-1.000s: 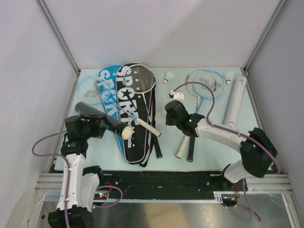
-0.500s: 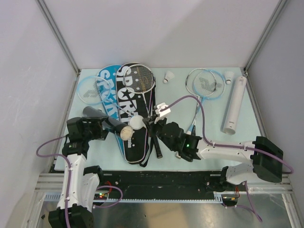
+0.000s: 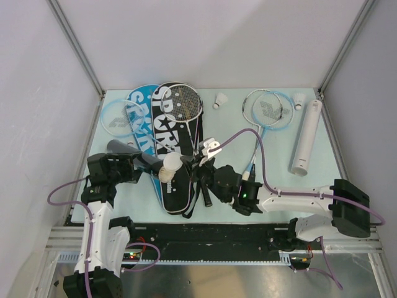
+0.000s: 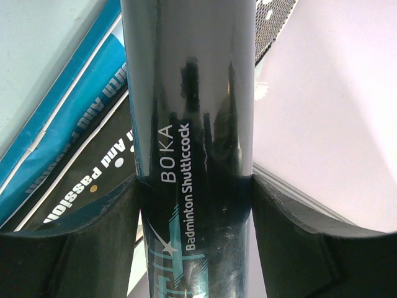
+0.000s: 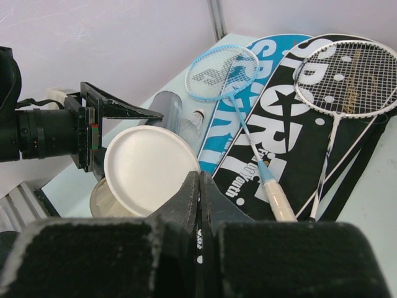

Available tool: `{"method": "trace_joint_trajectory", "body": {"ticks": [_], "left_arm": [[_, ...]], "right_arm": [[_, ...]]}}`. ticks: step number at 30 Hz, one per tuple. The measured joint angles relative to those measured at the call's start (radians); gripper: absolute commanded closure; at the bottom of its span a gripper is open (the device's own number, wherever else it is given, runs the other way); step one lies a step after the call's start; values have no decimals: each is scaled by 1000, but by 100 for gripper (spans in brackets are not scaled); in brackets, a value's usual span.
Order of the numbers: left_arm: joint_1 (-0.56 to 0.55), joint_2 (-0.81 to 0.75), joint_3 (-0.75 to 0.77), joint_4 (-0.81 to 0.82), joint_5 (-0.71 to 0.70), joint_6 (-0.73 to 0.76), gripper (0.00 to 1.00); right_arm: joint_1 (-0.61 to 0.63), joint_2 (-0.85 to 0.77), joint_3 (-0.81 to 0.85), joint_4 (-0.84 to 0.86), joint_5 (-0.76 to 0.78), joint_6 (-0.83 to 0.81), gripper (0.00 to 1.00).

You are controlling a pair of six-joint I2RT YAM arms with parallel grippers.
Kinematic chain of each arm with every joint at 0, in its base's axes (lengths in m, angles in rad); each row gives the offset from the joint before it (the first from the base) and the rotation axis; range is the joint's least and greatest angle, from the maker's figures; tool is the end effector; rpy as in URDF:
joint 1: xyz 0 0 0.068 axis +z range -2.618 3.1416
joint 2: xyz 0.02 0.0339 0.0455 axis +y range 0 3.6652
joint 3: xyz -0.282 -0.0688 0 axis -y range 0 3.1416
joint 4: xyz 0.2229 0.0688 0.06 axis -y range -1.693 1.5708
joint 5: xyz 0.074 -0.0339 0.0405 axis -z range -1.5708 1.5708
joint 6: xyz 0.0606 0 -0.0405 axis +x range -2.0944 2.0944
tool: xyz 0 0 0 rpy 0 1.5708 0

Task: Pack up the badminton gear
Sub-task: Close the lid on the shuttle tube.

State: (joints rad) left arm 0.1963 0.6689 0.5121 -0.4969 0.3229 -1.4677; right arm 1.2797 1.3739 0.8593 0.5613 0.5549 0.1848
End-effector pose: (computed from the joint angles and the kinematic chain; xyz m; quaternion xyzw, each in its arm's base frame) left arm 0.1339 0.0070 0.2329 -0.6064 0.6486 -0.3754 0.2660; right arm 0.1206 0.2914 0.3384 -0.1764 0.6701 0.3245 0.6438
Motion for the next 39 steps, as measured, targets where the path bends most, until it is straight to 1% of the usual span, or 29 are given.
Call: {"method": "trace_joint_trajectory", "body": {"ticks": [9,16,39], "left_arm": [[0,-8,0,0,0,0,78],[0,-24,0,0,4,-6,79],[0,-29,0,0,14,-18,79]], "right_arm": [[37,-7,0,-10,7,1,100],[71,40,0,-3,23,1,100],[85,103,0,29,70,5,100]]}}
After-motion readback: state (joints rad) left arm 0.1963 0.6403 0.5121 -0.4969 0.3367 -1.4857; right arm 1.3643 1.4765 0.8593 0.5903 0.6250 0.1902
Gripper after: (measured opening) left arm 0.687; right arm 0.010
